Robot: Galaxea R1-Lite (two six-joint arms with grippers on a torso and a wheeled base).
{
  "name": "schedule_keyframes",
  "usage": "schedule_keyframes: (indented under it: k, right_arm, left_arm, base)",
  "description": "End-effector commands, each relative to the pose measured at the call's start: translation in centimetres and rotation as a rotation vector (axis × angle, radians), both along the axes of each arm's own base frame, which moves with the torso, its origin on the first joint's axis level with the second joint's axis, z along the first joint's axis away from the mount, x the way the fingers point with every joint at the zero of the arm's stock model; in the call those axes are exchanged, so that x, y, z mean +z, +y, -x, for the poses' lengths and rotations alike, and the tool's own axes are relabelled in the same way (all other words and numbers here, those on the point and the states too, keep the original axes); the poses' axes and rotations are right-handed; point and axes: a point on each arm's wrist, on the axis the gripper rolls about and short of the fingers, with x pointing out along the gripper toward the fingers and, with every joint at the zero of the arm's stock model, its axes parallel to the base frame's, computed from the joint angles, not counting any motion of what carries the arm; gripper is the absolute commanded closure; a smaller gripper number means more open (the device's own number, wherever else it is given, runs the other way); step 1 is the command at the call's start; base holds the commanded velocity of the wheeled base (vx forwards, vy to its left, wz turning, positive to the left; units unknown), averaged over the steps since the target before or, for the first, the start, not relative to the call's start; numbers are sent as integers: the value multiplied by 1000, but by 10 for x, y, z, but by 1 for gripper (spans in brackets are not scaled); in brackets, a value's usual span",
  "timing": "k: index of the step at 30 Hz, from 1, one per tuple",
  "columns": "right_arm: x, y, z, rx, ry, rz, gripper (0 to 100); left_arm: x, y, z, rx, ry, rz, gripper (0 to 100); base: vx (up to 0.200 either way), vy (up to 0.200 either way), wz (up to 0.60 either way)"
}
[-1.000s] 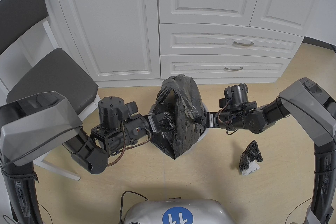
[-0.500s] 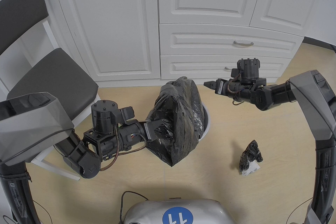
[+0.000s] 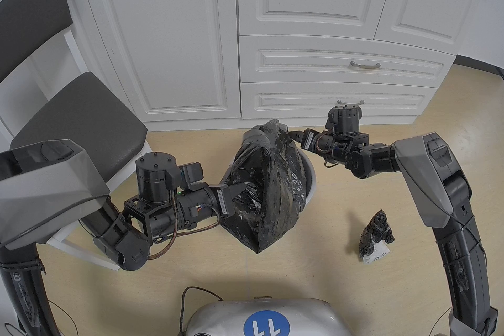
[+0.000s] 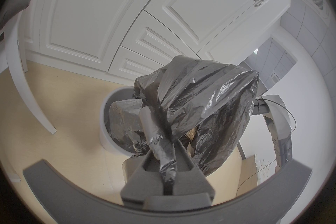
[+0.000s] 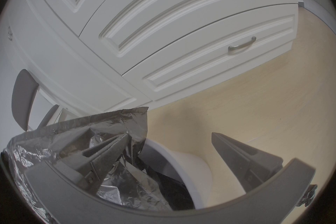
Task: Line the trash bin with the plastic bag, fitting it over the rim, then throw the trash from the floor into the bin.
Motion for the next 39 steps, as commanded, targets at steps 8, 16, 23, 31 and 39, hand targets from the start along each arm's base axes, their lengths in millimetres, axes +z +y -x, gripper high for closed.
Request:
schedule_keyframes:
  k: [8, 16, 23, 31, 39]
  right_arm:
    - [-24, 1, 32, 185, 124, 144, 0]
    - [-41, 3, 50, 261, 144, 273, 0]
    - [-42, -1, 53, 267, 143, 312, 0]
    - [-15, -20, 48, 218, 97, 295, 0]
    - [-12, -22, 26, 96, 59, 257, 0]
  left_arm:
    - [-5, 2, -1, 10, 10, -7, 100]
    - [-12, 2, -2, 16, 23, -16, 100]
    - [-19, 5, -9, 33, 35, -21, 100]
    - [-16, 11, -36, 78, 30, -15, 100]
    - [-8, -2, -57, 96, 32, -22, 100]
  base:
    - [0, 0, 0]
    - [0, 0, 0]
    - [0, 0, 0]
    - [0, 0, 0]
    - [0, 0, 0]
